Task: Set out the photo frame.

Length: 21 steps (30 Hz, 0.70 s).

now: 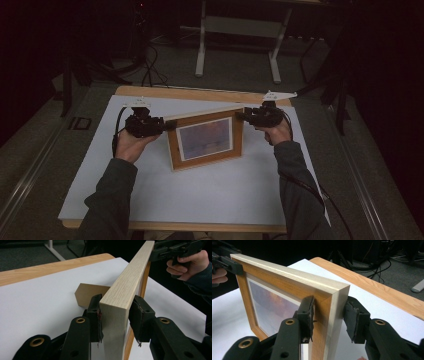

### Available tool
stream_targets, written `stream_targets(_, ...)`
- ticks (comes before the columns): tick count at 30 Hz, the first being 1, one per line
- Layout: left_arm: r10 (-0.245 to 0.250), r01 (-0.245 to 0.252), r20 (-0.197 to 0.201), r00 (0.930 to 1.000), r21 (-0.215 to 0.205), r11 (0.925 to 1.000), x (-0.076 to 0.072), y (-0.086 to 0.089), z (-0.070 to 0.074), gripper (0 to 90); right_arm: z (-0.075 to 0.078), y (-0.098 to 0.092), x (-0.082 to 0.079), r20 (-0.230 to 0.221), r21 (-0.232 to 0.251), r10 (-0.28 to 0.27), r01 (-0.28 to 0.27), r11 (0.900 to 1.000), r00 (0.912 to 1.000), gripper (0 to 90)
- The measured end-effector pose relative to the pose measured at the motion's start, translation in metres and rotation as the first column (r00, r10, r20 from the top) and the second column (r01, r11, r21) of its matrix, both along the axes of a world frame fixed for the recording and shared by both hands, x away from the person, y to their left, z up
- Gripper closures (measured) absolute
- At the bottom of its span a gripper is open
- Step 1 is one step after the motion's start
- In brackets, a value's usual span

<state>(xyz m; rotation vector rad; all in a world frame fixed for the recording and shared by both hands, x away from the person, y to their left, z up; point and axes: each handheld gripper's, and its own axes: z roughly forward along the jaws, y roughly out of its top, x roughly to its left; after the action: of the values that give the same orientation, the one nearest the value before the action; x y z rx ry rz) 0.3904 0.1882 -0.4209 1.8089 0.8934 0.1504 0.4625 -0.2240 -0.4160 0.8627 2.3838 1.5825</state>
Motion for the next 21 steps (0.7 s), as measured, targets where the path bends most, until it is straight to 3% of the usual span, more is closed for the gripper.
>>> stream_targets(13, -0.005, 0.005, -0.008, 1.0, -0.007, 1.0, 0.01, 0.004, 0.0, 63.1, -0.001, -0.002, -0.003, -0.015, 0.016, 0.002, -0.002, 1.0, 0.9999, 64.2)
stream_targets(21, -0.032, 0.032, -0.005, 0.9995, -0.022, 0.9992, 0.018, 0.006, -0.001, 62.6, -0.001, -0.006, -0.008, -0.015, 0.026, -0.007, 0.007, 1.0, 0.9999, 65.4)
